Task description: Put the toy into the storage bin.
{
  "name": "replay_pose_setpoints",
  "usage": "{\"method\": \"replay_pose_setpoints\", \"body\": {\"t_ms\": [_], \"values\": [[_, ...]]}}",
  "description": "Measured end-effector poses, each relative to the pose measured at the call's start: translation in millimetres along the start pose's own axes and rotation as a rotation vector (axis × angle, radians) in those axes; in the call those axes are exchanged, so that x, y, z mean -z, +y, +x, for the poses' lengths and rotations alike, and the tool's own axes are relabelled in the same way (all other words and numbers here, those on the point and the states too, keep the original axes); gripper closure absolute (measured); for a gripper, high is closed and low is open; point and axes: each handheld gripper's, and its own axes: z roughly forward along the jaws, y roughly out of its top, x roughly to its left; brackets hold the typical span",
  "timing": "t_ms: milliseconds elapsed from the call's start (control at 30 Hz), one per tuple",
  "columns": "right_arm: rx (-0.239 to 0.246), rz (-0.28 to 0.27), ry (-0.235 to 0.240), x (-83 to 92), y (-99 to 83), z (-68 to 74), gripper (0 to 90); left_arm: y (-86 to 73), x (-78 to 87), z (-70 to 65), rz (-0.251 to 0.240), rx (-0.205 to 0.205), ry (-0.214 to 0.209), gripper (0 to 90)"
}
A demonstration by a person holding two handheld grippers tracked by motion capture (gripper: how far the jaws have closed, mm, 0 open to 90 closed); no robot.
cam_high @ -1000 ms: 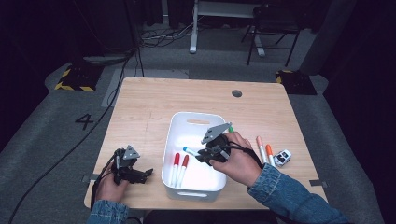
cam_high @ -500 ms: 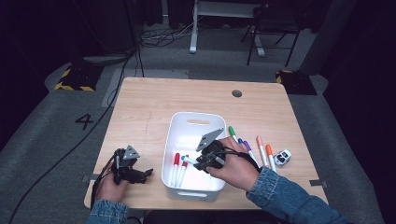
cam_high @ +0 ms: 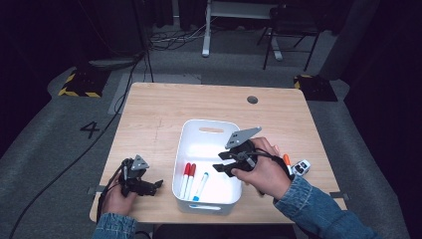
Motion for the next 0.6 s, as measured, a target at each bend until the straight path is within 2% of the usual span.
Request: {"method": "replay_pose_setpoints", "body": {"t_ms": [367, 500, 567, 600], "values": [[-0.094, -0.04, -0.07, 34.2, -18.4, -32.5, 58.3, 0.0, 0.0, -0.1, -0.002, 0.001, 0.001, 0.0], [-0.123, -0.04, -0.096, 42.8, -27.0, -42.8, 59.0, 0.1, 0.1, 0.3, -0.002, -0.003, 0.004, 0.0], [-0.152, -0.041, -0.105, 45.5, -31.4, -47.5, 59.2, 0.2, 0.2, 0.2, -0.001, -0.003, 0.005, 0.0], [-0.15, -0.039, -0.111, 46.6, -33.9, -50.9, 59.4, 0.1, 0.1, 0.2, -0.002, -0.003, 0.004, 0.0]]}}
